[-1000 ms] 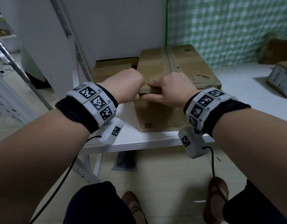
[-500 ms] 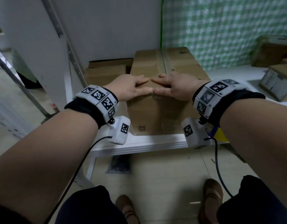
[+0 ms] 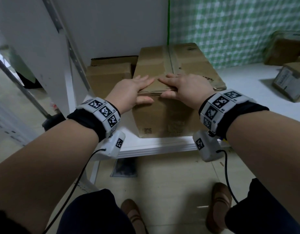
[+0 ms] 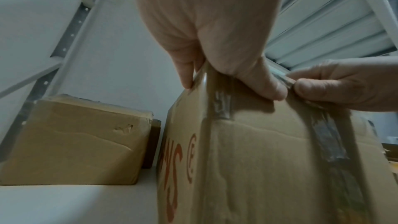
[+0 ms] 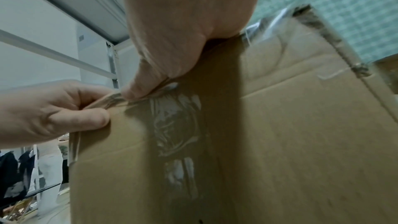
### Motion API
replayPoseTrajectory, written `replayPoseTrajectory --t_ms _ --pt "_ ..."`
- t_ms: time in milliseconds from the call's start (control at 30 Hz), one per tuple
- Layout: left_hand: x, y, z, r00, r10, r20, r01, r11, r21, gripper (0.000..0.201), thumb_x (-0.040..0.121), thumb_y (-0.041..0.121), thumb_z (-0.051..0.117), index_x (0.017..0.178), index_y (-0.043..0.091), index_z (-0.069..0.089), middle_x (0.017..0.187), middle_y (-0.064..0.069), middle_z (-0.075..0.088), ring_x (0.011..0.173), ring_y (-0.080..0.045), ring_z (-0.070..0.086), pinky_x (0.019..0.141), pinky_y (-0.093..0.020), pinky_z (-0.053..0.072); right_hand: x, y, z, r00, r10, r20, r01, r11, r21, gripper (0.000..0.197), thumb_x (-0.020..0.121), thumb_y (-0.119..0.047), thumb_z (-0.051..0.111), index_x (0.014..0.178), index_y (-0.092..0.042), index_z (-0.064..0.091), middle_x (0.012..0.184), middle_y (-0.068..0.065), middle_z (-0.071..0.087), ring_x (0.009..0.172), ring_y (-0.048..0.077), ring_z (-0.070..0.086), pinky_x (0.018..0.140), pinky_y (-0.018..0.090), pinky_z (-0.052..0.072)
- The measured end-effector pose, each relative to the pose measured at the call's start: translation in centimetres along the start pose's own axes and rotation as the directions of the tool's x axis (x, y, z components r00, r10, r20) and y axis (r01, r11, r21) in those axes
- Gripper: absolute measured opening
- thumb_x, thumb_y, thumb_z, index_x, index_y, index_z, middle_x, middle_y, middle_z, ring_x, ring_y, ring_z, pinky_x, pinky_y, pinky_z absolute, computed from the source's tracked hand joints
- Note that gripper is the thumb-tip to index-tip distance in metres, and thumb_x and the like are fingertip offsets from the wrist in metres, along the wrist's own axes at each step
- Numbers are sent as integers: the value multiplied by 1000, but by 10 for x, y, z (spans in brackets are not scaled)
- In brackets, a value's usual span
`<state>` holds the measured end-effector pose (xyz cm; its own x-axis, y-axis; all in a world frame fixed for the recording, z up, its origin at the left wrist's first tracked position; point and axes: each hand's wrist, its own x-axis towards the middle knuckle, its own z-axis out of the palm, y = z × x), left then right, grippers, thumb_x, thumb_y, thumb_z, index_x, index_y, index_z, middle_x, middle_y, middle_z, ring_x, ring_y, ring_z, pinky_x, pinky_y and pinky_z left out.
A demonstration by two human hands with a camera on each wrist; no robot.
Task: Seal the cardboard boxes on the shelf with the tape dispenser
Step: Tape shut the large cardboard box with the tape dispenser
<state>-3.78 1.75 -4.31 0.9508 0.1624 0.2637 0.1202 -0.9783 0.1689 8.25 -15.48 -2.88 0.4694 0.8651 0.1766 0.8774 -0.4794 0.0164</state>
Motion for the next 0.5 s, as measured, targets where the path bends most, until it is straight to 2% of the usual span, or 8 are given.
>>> replayPoseTrajectory --t_ms 67,133,200,267,333,400,500 --pt "0 1 -3 1000 -2 27 0 999 46 79 77 47 68 145 26 34 151 -6 32 141 -23 29 115 -31 20 -1 1 -3 1000 -23 12 24 999 -26 69 88 -62 46 148 -41 21 156 -10 24 136 21 38 104 41 40" --pt "-1 6 -9 995 -38 89 24 989 148 89 71 60 65 147 28 29 153 -1 29 140 -21 30 115 -35 24 -4 6 -6 998 -48 50 49 998 -32 75 85 -59 55 148 -40 19 156 -11 23 135 22 39 104 41 40" --pt "2 18 -16 987 -113 118 74 953 294 97 65 81 45 146 29 32 151 2 35 135 -22 39 112 -43 29 -9 15 -9 997 -22 77 22 1000 5 76 82 -62 55 147 -41 23 154 -9 29 131 23 42 103 40 41" --pt "8 34 -22 977 -182 113 120 901 418 107 59 92 18 140 27 43 142 -2 48 129 -23 45 113 -51 23 -16 28 -13 997 57 55 -59 997 45 72 80 -72 43 144 -39 33 148 -3 41 127 26 46 102 39 41" --pt "17 49 -20 975 -204 91 140 876 461 107 63 91 9 134 24 52 139 -4 51 135 -22 37 114 -55 10 -22 42 -16 990 142 25 -144 983 112 70 84 -72 30 141 -33 43 148 2 41 132 29 41 108 42 34" --pt "25 59 -13 982 -179 66 134 894 428 97 71 87 10 141 27 42 149 0 39 142 -22 24 114 -56 3 -26 57 -15 979 200 25 -202 963 181 70 87 -68 20 140 -30 44 153 4 31 139 30 30 115 45 22" --pt "31 70 4 990 -126 56 99 932 350 87 78 80 13 147 29 27 154 4 28 143 -20 22 116 -53 7 -33 73 -4 976 216 35 -219 947 234 61 93 -60 21 142 -30 41 155 6 26 142 30 23 116 41 18"
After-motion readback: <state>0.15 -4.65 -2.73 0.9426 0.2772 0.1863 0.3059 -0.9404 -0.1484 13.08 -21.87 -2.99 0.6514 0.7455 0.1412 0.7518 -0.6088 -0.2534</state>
